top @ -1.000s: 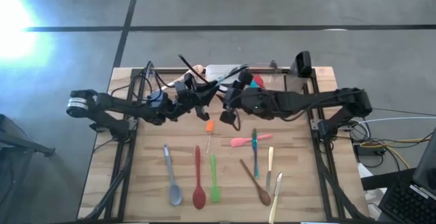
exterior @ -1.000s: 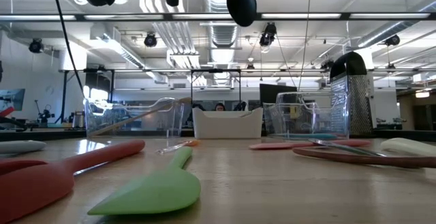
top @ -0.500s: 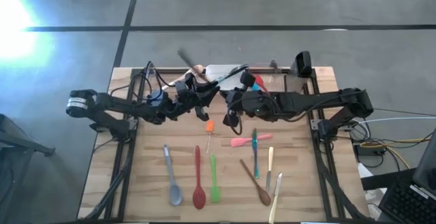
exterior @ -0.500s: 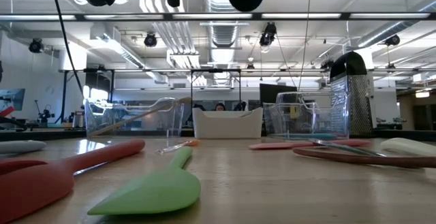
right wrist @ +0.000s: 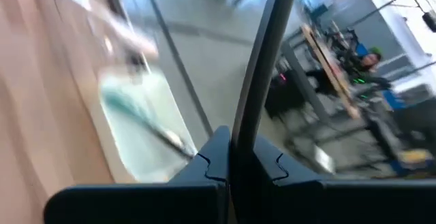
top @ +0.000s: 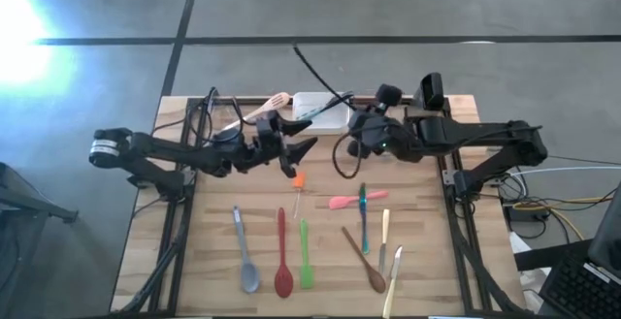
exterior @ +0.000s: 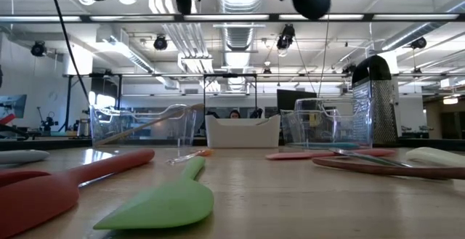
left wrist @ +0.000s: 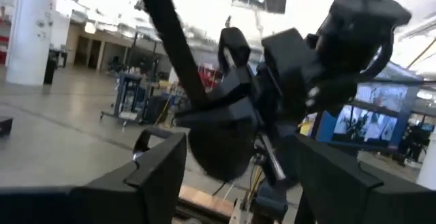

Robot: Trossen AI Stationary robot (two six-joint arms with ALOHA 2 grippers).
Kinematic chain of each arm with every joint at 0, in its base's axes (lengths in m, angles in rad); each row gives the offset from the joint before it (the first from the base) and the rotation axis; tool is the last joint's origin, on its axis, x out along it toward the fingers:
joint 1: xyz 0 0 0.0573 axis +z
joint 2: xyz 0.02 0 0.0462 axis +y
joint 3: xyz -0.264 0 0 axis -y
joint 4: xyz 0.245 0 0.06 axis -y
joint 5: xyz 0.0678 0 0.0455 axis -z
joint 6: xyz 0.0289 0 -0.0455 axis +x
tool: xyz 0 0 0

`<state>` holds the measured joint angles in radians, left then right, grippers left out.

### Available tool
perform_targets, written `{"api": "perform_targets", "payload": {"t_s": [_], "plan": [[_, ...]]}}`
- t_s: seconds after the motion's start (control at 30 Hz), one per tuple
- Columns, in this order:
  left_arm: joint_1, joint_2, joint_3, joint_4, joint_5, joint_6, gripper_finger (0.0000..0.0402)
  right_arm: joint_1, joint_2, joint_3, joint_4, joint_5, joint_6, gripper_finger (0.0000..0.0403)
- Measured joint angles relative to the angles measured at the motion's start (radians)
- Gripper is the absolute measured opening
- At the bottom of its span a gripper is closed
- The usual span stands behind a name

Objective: Pick & Place Kitchen Items
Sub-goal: Put the black serving spoon into the left transparent bin

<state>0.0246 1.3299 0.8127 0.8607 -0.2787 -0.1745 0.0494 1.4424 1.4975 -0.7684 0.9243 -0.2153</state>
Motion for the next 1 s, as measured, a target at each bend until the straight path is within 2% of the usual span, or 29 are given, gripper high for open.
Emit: {"api": "perform_targets", "payload": {"t_s": [0.23, 0.4, 0.53, 0.67, 0.87, 1.0], "plan": [[0.0, -0.115, 0.0, -0.198, 0.001, -0.016, 0.0267, 0.002, -0.035, -0.001, -0.38, 0.024, -0.025, 0.0009], [0.0, -0.189, 0.003, -0.338, 0.001, -0.011, 0.0267, 0.003, -0.019, -0.002, -0.473, 0.021, -0.177, 0.001], [0.0, -0.205, 0.072, -0.555, 0.001, 0.031, 0.0267, 0.001, 0.016, -0.002, -0.484, 0.006, -0.282, 0.0011], [0.0, -0.164, 0.187, -0.833, 0.001, 0.106, 0.0266, 0.003, 0.069, 0.001, -0.483, -0.054, -0.331, 0.0011], [-0.001, -0.068, 0.353, -1.146, 0.0, 0.198, 0.0266, 0.005, 0.138, 0.004, -0.485, -0.067, -0.346, 0.0011], [-0.004, 0.016, 0.431, -1.333, -0.069, 0.251, 0.0266, 0.005, 0.148, 0.004, -0.484, -0.089, -0.339, 0.0011]]}}
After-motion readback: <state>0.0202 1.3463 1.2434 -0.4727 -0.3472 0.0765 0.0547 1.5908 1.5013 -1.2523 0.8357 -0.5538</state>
